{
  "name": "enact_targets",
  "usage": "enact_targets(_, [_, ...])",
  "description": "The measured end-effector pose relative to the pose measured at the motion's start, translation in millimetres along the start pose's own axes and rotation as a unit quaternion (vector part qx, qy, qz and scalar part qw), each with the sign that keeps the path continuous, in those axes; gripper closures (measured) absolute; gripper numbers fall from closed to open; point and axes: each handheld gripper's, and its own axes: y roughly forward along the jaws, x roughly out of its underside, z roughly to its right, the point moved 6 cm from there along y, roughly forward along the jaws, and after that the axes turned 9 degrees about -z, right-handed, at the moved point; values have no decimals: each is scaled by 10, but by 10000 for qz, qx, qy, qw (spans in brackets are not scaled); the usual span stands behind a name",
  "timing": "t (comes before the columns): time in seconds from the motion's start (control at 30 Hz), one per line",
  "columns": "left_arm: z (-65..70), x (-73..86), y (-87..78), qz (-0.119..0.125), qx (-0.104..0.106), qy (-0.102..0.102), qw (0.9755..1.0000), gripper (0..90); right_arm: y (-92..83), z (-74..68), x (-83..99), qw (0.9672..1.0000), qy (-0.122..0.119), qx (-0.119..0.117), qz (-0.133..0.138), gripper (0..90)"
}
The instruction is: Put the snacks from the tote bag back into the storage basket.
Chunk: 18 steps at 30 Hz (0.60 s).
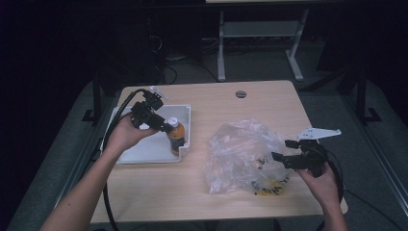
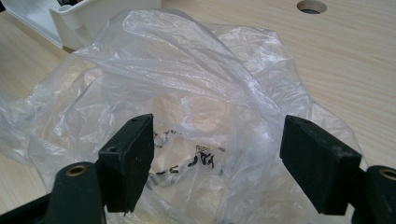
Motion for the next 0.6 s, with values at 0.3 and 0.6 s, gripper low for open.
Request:
enact_targets(0.3, [-5,97,21,144,39,-63,9999,464,-2,-7,1,10000,14,1,6,256])
enact_targets(0.6, [-28,177,31,210,67,-88,9997,462,1,4,1,10000,-8,13,-2,256])
